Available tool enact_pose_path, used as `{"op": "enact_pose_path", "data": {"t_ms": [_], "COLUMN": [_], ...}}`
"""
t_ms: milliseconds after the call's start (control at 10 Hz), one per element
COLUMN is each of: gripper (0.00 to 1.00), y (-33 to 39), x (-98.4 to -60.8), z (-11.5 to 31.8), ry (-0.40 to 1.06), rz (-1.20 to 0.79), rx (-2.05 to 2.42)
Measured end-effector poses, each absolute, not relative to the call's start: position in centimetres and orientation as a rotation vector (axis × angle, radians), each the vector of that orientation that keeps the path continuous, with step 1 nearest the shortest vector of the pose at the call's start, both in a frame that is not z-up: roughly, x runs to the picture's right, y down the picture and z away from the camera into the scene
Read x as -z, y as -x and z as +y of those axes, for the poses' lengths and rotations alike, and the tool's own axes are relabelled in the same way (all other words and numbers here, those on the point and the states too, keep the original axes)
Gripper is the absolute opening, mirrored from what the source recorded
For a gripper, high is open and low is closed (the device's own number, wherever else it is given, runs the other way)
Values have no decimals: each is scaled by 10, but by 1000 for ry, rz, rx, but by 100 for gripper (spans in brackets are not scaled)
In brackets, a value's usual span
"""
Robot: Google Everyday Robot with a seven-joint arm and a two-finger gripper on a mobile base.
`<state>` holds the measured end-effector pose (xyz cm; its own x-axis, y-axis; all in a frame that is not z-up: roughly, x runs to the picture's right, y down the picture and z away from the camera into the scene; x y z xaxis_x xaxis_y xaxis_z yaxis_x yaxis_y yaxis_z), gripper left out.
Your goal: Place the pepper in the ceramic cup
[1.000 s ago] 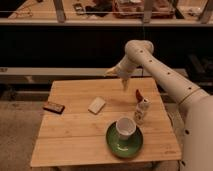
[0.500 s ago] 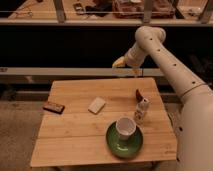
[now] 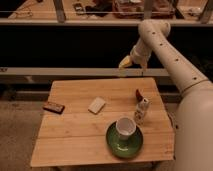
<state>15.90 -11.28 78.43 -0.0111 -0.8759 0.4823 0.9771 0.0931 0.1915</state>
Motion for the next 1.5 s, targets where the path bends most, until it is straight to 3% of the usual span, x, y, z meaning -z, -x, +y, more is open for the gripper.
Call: {"op": "enact_pose_path", "data": {"t_ms": [400,600,1500], "gripper": [80,80,80], "y": [-168,-204,-233], "x": [-791,-810,-866], "z": [-100,-70,29], "ry": [270,350,366], "rz": [-532,-443,-378], "rx": [1475,1430,1394]}}
